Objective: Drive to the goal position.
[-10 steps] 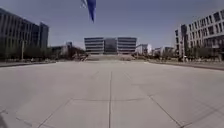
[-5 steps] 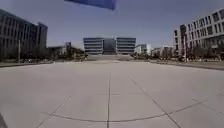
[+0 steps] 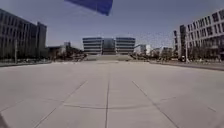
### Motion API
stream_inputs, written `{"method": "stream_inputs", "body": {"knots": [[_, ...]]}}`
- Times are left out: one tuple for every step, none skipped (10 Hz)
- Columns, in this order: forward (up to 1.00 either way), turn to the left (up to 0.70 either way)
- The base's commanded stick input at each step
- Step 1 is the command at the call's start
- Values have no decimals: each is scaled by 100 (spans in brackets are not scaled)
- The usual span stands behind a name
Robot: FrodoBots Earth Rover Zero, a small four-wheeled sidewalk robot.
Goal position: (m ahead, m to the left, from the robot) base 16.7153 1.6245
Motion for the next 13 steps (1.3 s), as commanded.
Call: {"method": "stream_inputs", "body": {"knots": [[100,0],[100,25],[100,40],[100,17],[100,0],[100,0],[100,0],[100,0],[100,0],[100,0],[100,0],[100,0],[100,0]]}}
